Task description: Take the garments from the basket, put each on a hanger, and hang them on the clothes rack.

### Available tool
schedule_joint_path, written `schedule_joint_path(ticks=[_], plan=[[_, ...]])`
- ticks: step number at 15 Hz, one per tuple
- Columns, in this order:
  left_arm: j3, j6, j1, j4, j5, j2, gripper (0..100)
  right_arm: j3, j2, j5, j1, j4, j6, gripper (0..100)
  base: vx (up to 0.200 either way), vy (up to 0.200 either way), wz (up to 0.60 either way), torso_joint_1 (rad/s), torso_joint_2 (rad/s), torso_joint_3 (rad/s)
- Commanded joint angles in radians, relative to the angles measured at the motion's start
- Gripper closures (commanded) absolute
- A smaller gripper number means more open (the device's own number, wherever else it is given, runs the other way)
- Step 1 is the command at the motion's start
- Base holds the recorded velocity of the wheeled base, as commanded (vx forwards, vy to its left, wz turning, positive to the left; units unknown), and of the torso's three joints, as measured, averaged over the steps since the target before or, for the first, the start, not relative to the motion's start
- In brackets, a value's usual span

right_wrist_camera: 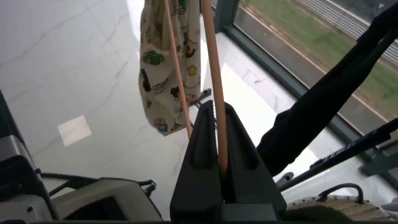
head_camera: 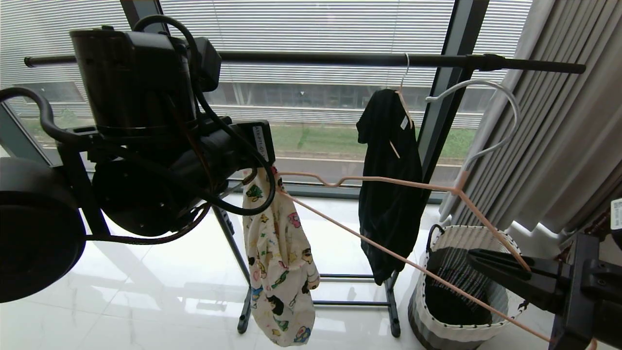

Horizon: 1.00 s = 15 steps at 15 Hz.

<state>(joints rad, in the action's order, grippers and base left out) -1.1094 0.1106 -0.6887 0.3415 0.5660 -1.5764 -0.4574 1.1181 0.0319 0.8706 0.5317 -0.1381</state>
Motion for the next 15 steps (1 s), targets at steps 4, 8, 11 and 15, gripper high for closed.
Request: schedule_joint_path(ticks=[4,8,11,15], plan=[[-0.004,0.000,-0.003,0.001,0.002,-0.005,100,-0.027,0.085,-0.032,0.010,0.074,0.014,100,0.000,0.000,0.00,0.000,0.00,0.000],[-0.044,0.001,-0.018,0.001,0.041,-0.033,100,-0.024,0.100,-0.049,0.022,0.076,0.028,100,0.000,0.000,0.00,0.000,0.00,0.000],[-0.076,0.001,-0.022,0.001,0.138,-0.056,100,-0.049,0.144,-0.110,0.021,0.083,0.115,100,0.000,0.000,0.00,0.000,0.00,0.000],[-0.076,0.001,-0.046,0.001,0.140,-0.060,100,-0.098,0.215,-0.112,0.021,0.151,0.117,100,0.000,0.000,0.00,0.000,0.00,0.000]])
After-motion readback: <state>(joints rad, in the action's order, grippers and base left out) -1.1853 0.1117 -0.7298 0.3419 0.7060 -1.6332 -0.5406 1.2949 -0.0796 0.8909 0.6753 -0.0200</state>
